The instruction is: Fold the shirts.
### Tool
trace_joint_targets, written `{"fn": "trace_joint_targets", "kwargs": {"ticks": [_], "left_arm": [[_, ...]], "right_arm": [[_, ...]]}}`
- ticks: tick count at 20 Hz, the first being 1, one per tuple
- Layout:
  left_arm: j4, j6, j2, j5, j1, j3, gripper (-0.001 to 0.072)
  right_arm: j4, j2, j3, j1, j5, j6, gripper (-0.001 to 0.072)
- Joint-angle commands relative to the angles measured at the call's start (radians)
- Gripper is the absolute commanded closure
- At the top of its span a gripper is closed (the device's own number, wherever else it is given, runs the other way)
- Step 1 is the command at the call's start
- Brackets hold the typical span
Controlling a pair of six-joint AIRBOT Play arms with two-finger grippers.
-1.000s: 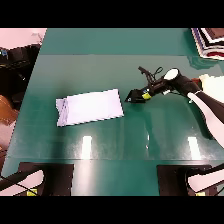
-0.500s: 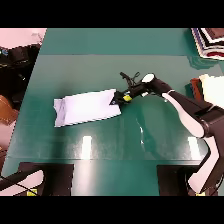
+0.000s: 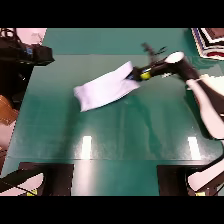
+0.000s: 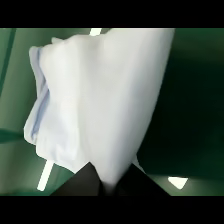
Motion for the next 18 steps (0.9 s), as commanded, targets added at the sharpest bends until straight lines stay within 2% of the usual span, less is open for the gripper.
{"fn": "trace_joint_targets", "kwargs": {"ticks": [1, 6, 10, 14, 18], "left_arm": [[0.000, -0.001, 0.000, 0.045, -0.096, 0.000, 0.0683], [-0.002, -0.005, 0.000, 0.090, -0.169, 0.000, 0.0683], [-0.008, -0.010, 0.000, 0.120, -0.208, 0.000, 0.0683], [-0.014, -0.011, -0.007, 0.133, -0.221, 0.000, 0.0683], [-0.019, -0.012, -0.023, 0.132, -0.221, 0.000, 0.0684]], "right_arm": [[-0.117, 0.143, -0.043, -0.239, -0.012, 0.019, 0.0695], [-0.137, 0.269, -0.082, -0.604, -0.014, 0.018, 0.0695], [-0.136, 0.290, -0.057, -0.802, -0.024, 0.018, 0.0695], [-0.136, 0.290, 0.023, -0.874, -0.048, 0.017, 0.0696], [-0.135, 0.291, 0.176, -0.877, 0.019, 0.018, 0.0695]]}}
